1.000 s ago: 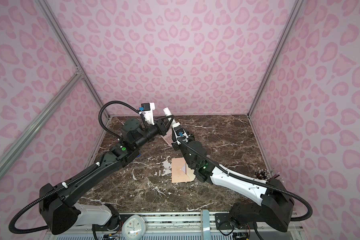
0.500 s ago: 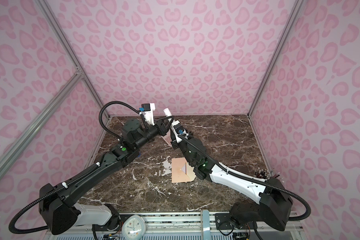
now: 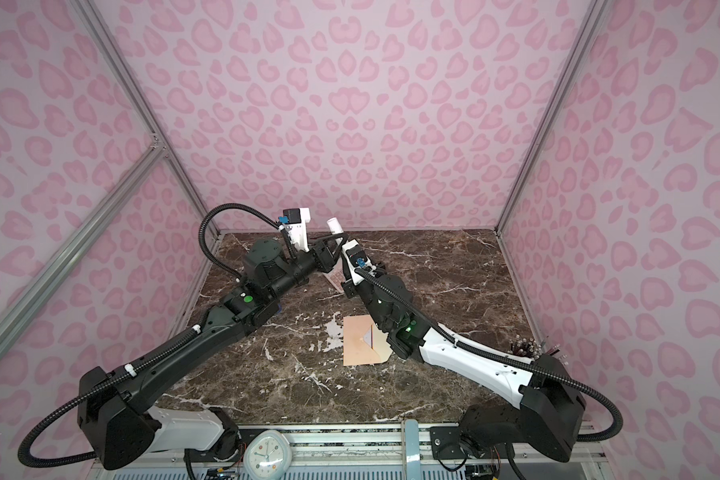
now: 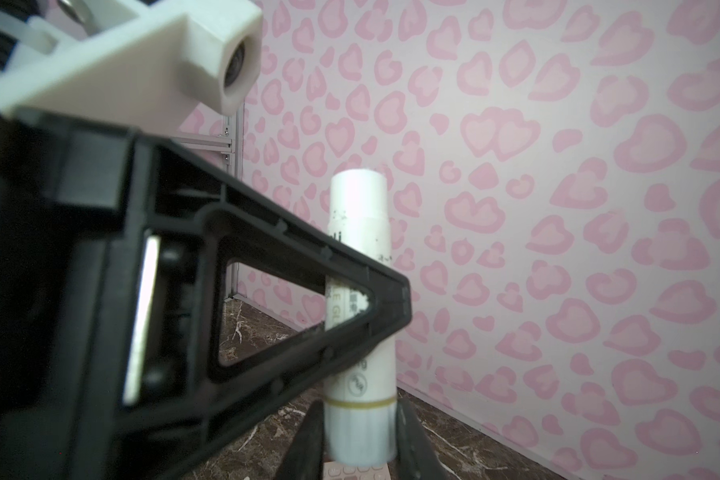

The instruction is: Place the letter into the envelope and seal it

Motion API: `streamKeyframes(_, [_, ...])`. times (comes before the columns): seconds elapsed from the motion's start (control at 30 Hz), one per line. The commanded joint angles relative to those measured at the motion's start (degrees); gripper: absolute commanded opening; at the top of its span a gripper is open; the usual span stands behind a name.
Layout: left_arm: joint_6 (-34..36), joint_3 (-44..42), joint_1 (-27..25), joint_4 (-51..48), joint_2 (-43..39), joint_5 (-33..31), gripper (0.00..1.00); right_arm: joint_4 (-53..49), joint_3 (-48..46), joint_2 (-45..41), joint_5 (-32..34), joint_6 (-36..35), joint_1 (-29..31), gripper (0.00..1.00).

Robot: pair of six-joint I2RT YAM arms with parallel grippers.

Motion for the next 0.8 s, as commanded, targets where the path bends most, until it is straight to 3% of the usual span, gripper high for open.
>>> streamKeyframes(0.0, [-0.3,0.0,0.0,1.1,-0.2,0.7,0.04,-1.2,0.5,0.3,-0.4,-0.9,0.1,0.26])
streamKeyframes(0.2, [-0.9,0.3,0.0,1.0,0.6,2.6,0.04,-3.1,1.7,0.1,-1.6,-0.5,0.1,0.24])
streamKeyframes(0.4, [-2.4,-0.5,1.2,2.5,0.7,8.9,0.04,-8.0,3.4,-1.9,-9.5,5.5,-2.0,0.2])
streamKeyframes(0.57, [-6.6,-2.2,4.4,7.5,0.9,20.1,0.04,-11.7,4.7,-4.2,-19.2,10.8,-4.7,0.18])
streamKeyframes(0.77, [-12.0,-3.0,7.6,14.1,2.1,36.0,0.04,-13.8,6.7,-5.6,-35.5,21.5,-10.2,0.15])
